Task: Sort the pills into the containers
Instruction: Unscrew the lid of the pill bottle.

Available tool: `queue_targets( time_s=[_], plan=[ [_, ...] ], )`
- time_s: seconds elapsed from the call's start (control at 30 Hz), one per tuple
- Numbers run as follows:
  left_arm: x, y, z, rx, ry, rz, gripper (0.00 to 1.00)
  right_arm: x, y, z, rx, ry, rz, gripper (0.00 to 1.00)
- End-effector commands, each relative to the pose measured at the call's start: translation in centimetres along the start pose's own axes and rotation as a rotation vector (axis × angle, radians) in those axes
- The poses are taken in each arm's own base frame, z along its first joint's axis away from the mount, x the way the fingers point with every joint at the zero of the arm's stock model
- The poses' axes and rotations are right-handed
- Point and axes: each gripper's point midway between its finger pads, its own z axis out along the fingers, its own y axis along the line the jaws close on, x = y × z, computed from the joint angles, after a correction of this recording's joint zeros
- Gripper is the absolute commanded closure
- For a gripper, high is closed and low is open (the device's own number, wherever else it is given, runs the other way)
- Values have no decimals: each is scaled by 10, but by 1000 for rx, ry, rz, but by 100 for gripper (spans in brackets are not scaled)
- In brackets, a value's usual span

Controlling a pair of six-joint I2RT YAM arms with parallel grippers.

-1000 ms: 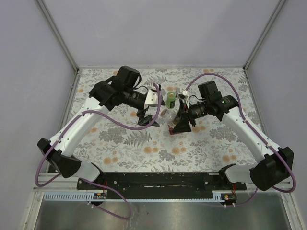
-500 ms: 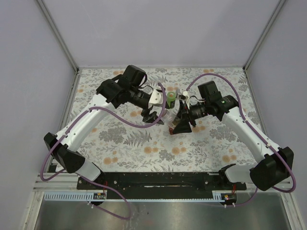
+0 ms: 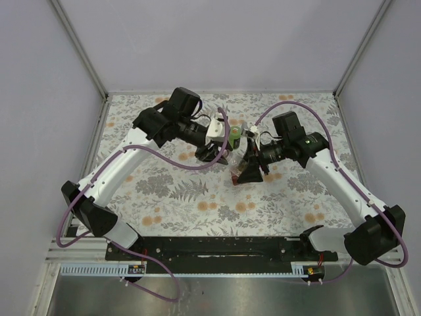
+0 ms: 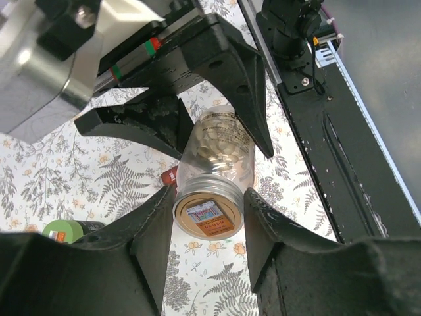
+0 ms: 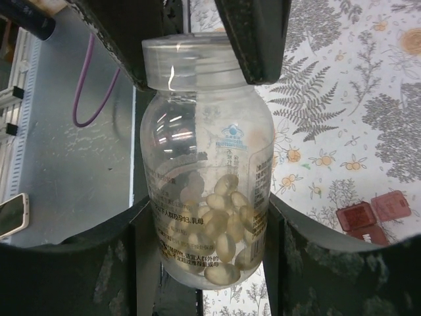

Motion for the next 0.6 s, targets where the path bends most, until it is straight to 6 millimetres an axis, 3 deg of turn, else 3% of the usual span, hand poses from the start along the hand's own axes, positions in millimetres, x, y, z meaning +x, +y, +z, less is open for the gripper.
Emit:
queue_targets(
  time_s=[0.0,0.1,0.57],
  plan=[
    [-20,0,0,-23,-71,-81,86,-21,-17,-11,167,-37,-90,100],
    [-20,10,3,-78,-81,-184,92,-25,-25,-17,248,-47,-114,100],
    [-16,42,18,-224,-117,-825,90,-48,-40,-41,470,-110,-229,100]
  ],
)
